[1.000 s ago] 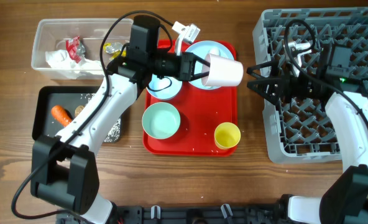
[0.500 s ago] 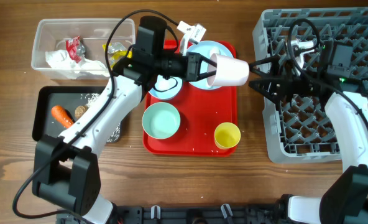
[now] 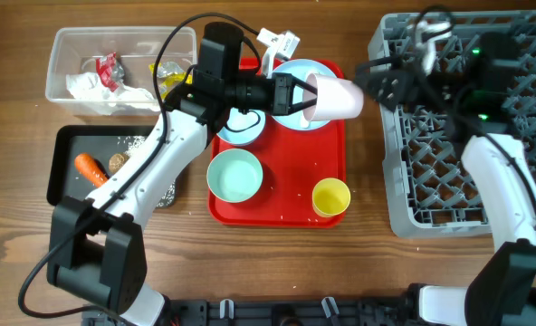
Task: Sort waste into correct bins and load items into the dishwasher rack
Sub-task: 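Hand the pink cup from the left gripper to the right gripper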
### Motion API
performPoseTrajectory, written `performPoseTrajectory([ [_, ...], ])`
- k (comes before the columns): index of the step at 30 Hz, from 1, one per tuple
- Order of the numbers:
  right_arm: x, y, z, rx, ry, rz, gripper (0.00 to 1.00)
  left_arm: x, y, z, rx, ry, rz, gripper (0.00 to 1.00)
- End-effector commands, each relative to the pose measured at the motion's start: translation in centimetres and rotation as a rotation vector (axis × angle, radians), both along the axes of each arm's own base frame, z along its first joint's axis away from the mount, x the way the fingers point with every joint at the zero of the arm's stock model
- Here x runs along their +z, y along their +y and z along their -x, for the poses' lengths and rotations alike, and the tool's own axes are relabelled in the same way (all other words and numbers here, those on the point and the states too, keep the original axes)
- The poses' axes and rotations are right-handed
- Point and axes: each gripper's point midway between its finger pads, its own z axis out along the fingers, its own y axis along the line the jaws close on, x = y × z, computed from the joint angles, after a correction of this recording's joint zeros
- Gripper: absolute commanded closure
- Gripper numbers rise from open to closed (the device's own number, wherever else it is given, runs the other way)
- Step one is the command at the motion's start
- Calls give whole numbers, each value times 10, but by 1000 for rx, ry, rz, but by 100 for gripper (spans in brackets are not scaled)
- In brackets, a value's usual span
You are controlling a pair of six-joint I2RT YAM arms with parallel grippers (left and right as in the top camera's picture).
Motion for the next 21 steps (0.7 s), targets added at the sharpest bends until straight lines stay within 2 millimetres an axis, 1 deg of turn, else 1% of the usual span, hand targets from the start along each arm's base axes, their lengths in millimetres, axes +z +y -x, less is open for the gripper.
performPoseTrajectory([
  [1,5,-58,-21,-208,302,-125,4,8,-3,4,-22,-7,17,96],
  [2,4,-82,-28,-291,364,-162,1,8,-3,4,-20,1,17,96],
  [3,4,-102,-33,-363,392,-185,1,8,-3,3,-16,12,19,96],
  [4,6,-116,-38,-420,393,-194,1,9,-3,3,-16,11,20,96],
  [5,10,-125,-42,-456,389,-198,1,9,-3,3,-16,9,22,96],
  [7,17,-135,-51,-532,409,-190,1,9,-3,3,-15,12,22,96],
  [8,21,-144,-57,-610,420,-143,1,9,-3,3,-15,15,22,96],
  [9,21,-149,-58,-649,428,-106,1,9,-3,3,-15,15,22,96],
  [10,24,-159,-57,-730,426,-1,1,9,-3,3,-14,15,22,96],
  [11,33,-163,-53,-760,395,87,1,9,-3,3,-14,15,22,96],
  [13,50,-164,-42,-746,308,217,0,9,-4,3,-14,14,22,96],
  [14,52,-155,-32,-660,264,235,0,9,-4,3,-15,15,22,96],
  [15,50,-147,-27,-589,230,230,0,10,-4,3,-16,14,23,96],
  [16,45,-125,-16,-407,160,154,0,10,-4,4,-18,15,24,96],
  [17,40,-117,-12,-323,123,102,0,10,-4,4,-19,15,25,96],
  [18,21,-109,-6,-231,90,28,0,13,-4,5,-33,7,36,96],
  [19,11,-104,0,-180,57,-12,0,16,-5,7,-48,-8,50,96],
  [20,1,-98,11,-109,9,-70,0,21,-6,6,-53,-21,66,96],
  [21,-6,-95,16,-79,-4,-93,0,24,-6,5,-53,-34,73,96],
])
